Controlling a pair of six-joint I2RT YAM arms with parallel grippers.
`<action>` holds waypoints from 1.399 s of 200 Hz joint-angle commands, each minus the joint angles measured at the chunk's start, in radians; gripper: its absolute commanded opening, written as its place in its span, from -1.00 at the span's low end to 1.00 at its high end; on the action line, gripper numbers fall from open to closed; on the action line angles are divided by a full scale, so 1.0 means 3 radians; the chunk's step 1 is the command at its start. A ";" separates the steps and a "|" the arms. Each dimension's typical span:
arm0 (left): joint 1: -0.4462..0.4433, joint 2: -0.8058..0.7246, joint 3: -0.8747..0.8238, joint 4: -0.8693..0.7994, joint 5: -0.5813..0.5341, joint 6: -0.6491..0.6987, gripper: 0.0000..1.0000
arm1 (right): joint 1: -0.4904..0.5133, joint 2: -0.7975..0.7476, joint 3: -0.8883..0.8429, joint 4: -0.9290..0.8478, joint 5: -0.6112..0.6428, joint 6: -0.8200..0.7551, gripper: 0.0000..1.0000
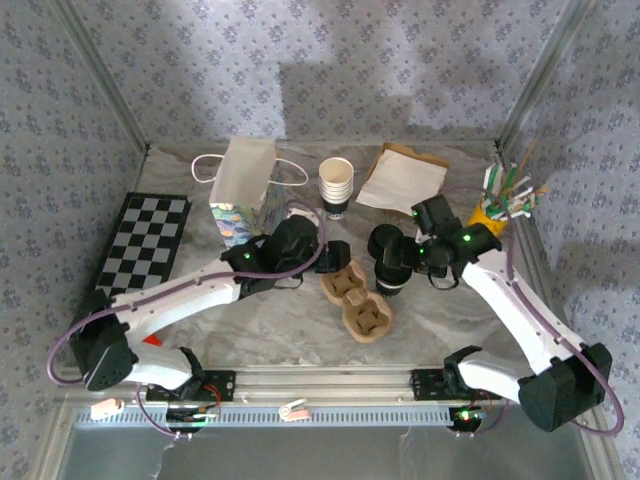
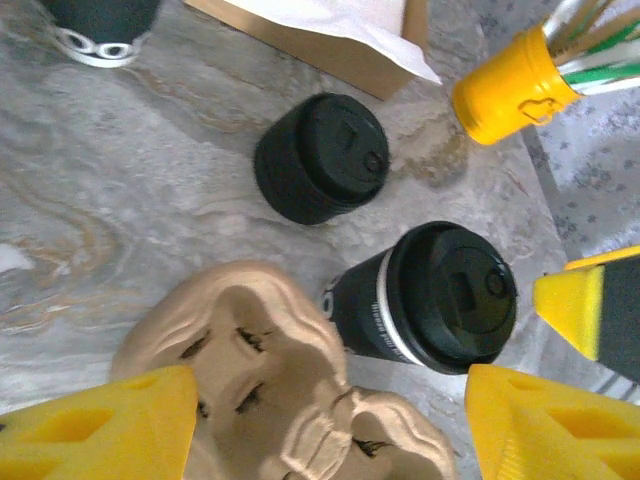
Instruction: Pack the takeout coffee
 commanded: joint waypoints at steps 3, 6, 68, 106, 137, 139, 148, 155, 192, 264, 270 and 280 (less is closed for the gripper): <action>-0.0045 0.0289 0.0250 0.0239 0.0396 0.0084 0.31 | -0.0299 -0.0122 -0.0128 -0.0117 -0.0581 -0.0151 0.30; -0.0046 0.0335 0.0278 0.0256 0.0443 0.0089 0.30 | -0.0345 -0.0127 -0.0144 -0.0105 -0.0631 -0.0162 0.25; -0.0071 0.1073 0.0889 0.0168 0.0725 0.0293 0.10 | -0.0505 -0.0022 -0.0290 -0.0073 -0.0801 -0.0294 -0.07; -0.0071 0.1325 0.1078 0.0087 0.0792 0.0355 0.03 | -0.0519 0.0106 -0.0307 0.0011 -0.0818 -0.0379 -0.22; -0.0072 0.1518 0.1265 -0.0042 0.0861 0.0407 -0.02 | -0.0519 0.0163 -0.0332 -0.0033 -0.0808 -0.0378 -0.34; -0.0072 0.1529 0.1278 -0.0056 0.0863 0.0411 -0.03 | -0.0519 0.0165 -0.0337 -0.0038 -0.0805 -0.0381 -0.34; -0.0071 0.1568 0.1300 -0.0071 0.0869 0.0412 -0.04 | -0.0520 0.0176 -0.0346 -0.0035 -0.0808 -0.0428 -0.34; -0.0072 0.1588 0.1303 -0.0077 0.0867 0.0413 -0.06 | -0.0520 0.0180 -0.0355 -0.0026 -0.0809 -0.0419 -0.35; -0.0077 0.1686 0.1309 -0.0122 0.0924 0.0407 -0.10 | -0.0526 0.0210 -0.0425 -0.0105 -0.0748 -0.0398 -0.38; -0.0127 0.1779 0.1239 -0.0315 0.0902 0.0461 -0.15 | -0.0515 0.0227 -0.0699 -0.0037 -0.0554 -0.0332 -0.37; -0.0142 0.1763 0.1222 -0.0321 0.0892 0.0483 -0.16 | -0.0507 0.0222 -0.0728 -0.0027 -0.0582 -0.0313 -0.38; -0.0162 0.1735 0.1192 -0.0335 0.0861 0.0520 -0.15 | -0.0501 0.0211 -0.0775 -0.0024 -0.0596 -0.0279 -0.37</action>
